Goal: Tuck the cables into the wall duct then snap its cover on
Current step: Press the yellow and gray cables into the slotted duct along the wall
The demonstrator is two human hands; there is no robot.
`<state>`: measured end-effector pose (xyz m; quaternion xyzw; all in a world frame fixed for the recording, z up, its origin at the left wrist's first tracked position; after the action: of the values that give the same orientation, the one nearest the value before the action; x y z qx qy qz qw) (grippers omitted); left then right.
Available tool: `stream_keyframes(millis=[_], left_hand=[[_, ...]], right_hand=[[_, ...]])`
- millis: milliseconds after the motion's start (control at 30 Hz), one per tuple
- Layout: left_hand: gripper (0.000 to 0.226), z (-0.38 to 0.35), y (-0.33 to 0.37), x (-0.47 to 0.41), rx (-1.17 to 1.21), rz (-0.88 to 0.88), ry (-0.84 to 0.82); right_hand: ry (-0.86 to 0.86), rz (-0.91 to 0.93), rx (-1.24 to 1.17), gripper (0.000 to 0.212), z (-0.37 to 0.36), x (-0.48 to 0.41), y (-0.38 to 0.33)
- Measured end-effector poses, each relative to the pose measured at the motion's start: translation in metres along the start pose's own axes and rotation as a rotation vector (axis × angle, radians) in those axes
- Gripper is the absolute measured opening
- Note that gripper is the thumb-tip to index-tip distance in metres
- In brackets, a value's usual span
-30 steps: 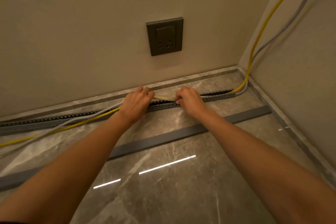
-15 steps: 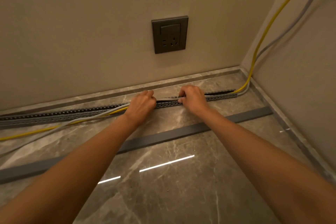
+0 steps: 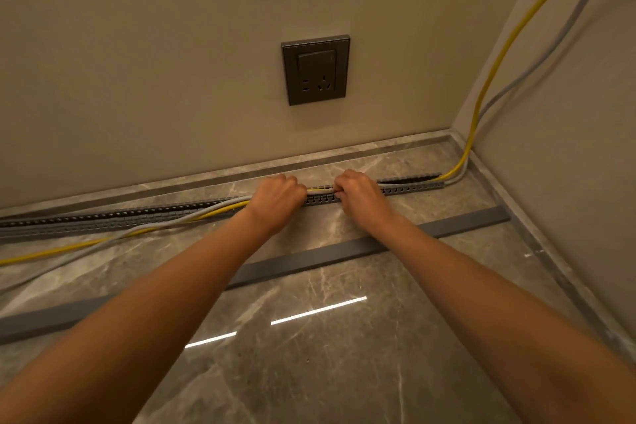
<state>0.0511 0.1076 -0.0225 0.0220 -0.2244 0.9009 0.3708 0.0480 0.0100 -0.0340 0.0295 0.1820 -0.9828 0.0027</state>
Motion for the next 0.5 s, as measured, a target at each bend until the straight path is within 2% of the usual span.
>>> stream_keyframes(millis=[167,267,300,367,400,500], left_hand=[[0.026,0.001,0.006,-0.009,0.004,0.047,-0.045],[0.028,-0.003,0.010,-0.007,-0.015,0.064,-0.079],[0.029,-0.005,0.011,-0.007,-0.003,0.076,-0.086],[0.030,-0.005,0.012,-0.007,0.076,0.119,-0.050],[0.030,-0.005,0.015,-0.006,0.104,0.128,-0.035],[0.028,0.009,0.027,-0.005,0.082,0.073,0.160]], right_hand=[[-0.012,0.103,0.105,0.019,-0.006,0.007,-0.002],[-0.018,0.098,0.147,0.018,-0.003,0.011,-0.007],[0.045,0.116,0.195,0.021,0.000,0.011,-0.009],[0.019,0.135,0.210,0.014,0.000,0.012,-0.014],[-0.012,0.135,0.195,0.016,-0.002,0.013,-0.013],[-0.020,0.090,0.127,0.028,-0.003,0.015,0.001]])
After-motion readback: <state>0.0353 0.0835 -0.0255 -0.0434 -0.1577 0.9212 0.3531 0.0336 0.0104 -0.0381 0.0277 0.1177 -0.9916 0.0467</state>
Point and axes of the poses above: each hand's wrist, its own x-axis away from the middle knuckle, its own z-axis out of the back of the hand, y = z × x, the point moved 8 cm from there along -x, towards the middle knuckle, and after that the axes turned 8 degrees about -z, right-handed, at the moved point
